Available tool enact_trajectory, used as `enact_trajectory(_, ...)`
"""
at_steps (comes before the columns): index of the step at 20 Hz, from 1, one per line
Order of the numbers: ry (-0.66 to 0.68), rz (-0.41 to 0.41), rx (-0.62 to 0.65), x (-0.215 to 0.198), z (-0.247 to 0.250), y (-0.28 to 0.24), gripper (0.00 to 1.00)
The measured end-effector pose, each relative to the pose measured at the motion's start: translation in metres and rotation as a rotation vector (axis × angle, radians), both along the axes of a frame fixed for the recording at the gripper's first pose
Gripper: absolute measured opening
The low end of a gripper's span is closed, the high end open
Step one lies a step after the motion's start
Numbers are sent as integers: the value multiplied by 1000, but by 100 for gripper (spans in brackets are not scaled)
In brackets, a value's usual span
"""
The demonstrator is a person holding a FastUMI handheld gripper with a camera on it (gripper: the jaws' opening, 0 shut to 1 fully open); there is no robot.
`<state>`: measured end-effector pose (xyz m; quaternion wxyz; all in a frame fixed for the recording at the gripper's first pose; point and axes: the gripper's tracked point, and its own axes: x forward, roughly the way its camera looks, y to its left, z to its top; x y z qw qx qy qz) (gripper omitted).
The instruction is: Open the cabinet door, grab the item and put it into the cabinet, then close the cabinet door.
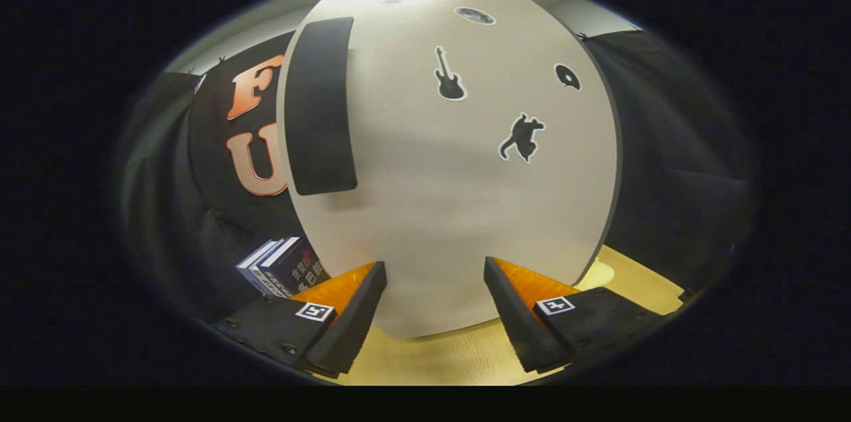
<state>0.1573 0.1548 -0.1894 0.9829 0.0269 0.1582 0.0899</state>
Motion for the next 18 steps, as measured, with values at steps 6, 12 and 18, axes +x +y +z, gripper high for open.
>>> enact_trajectory(6, -12, -49, 44, -45, 41, -35, 96)
enact_trajectory(12, -149, -95, -78, -86, 101, -67, 96)
enact_trajectory(18, -177, -91, -62, -110, 127, -75, 96)
